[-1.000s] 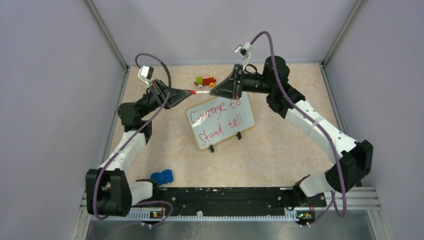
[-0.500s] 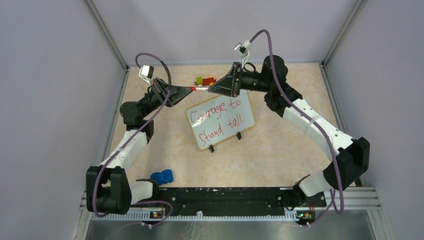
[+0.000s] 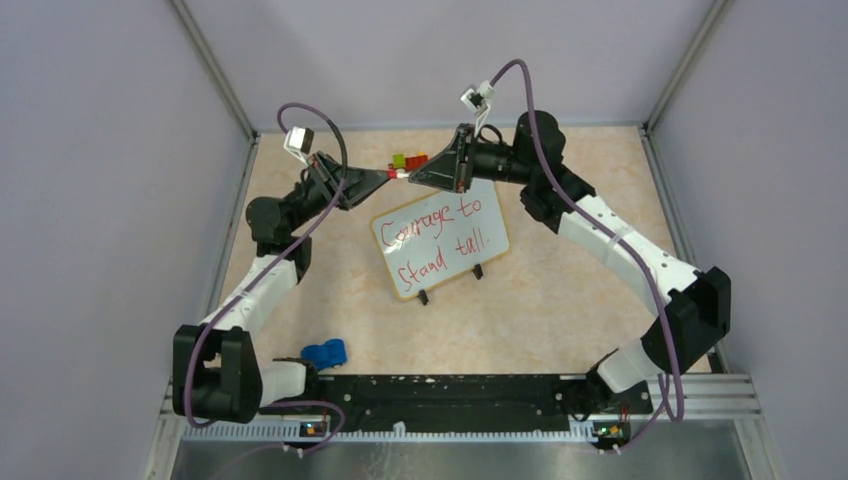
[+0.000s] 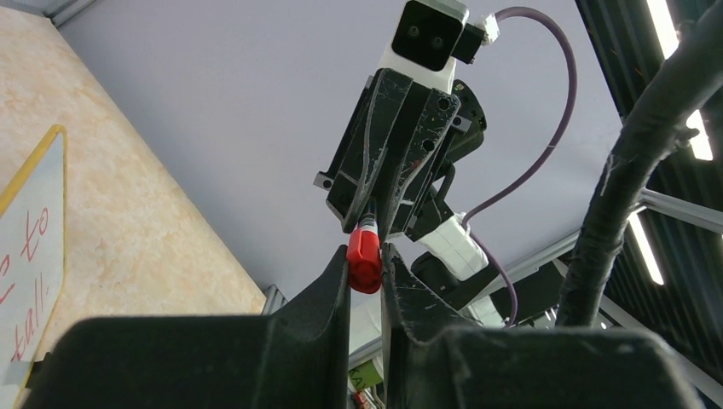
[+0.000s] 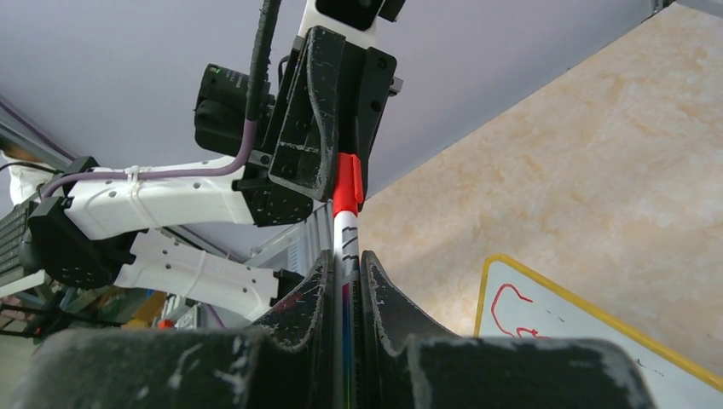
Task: Write a sentence on the whiteboard
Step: Insert the whiteboard marker without the cap into the pen cap, then put down the whiteboard marker at the center of the board.
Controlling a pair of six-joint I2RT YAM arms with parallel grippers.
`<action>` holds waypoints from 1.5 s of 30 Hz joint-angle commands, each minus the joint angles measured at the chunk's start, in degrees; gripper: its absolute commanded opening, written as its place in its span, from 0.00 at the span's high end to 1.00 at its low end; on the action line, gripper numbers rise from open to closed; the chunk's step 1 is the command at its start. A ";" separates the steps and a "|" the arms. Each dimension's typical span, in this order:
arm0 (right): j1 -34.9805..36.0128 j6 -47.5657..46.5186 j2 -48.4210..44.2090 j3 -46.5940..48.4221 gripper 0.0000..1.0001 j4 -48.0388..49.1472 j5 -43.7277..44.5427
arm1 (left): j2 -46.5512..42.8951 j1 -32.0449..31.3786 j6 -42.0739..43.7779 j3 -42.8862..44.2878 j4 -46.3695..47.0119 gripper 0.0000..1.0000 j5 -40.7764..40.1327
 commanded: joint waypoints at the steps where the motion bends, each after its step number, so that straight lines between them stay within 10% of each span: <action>1: 2.82 0.52 1.98 3.28 1.00 1.83 -0.72 | -0.04 -3.77 1.52 0.94 1.63 1.00 1.93; 22: 1.33 -1.94 1.93 4.81 1.00 -1.01 -2.57 | 0.55 -4.29 8.37 3.47 -4.43 0.99 5.53; 31: -15.35 -8.90 -8.94 -3.40 1.00 -9.20 -2.73 | -0.99 6.00 16.93 7.22 -13.48 0.05 10.32; 38: -30.72 -25.25 -15.34 -9.82 1.00 -23.06 4.43 | -1.32 6.32 48.24 18.83 -51.07 0.01 9.17; 45: -43.20 -34.24 -16.51 -17.98 1.00 -25.46 13.24 | -2.06 6.31 65.10 23.47 -67.05 0.01 3.99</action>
